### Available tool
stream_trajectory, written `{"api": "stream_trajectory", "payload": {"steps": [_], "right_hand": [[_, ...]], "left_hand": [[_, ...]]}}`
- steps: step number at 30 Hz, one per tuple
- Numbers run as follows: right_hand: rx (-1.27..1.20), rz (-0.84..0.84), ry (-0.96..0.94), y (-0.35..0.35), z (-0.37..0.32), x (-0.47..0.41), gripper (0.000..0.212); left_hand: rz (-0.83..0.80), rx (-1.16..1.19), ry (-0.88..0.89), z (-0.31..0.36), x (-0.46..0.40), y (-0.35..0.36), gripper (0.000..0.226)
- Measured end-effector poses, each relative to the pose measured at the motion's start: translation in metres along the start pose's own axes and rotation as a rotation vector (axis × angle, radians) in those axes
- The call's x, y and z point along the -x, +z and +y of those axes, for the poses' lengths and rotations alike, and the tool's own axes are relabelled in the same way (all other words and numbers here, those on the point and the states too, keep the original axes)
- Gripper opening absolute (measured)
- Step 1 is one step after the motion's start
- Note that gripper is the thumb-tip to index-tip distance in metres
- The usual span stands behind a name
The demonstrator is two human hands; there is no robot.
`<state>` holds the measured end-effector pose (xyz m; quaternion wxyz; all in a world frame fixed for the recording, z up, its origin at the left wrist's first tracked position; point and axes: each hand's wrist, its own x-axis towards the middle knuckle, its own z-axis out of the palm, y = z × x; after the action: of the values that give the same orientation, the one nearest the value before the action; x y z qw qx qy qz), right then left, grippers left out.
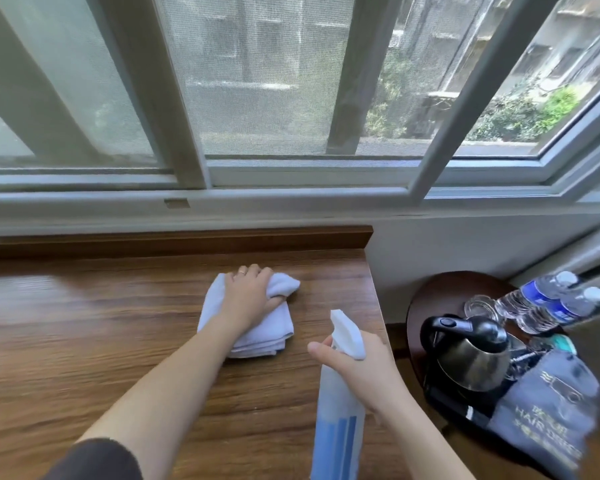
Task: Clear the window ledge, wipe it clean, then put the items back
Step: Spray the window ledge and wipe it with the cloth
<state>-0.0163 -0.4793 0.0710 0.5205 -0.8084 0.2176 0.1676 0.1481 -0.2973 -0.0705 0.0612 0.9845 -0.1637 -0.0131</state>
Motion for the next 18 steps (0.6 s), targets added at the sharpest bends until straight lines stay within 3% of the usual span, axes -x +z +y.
{"api": "stream_trajectory", "payload": {"steps": [8, 18], "right_hand": [[0.049, 0.047, 0.033, 0.001, 0.006, 0.009, 0.037], [0.050, 0.066, 0.021, 0.022, 0.005, 0.027, 0.036]], "left_hand": [[-0.061, -0.020, -0.103, -0.007, -0.041, -0.006, 0.057], [-0.054, 0.005, -0.023, -0.005, 0.016, -0.010, 0.065]]}}
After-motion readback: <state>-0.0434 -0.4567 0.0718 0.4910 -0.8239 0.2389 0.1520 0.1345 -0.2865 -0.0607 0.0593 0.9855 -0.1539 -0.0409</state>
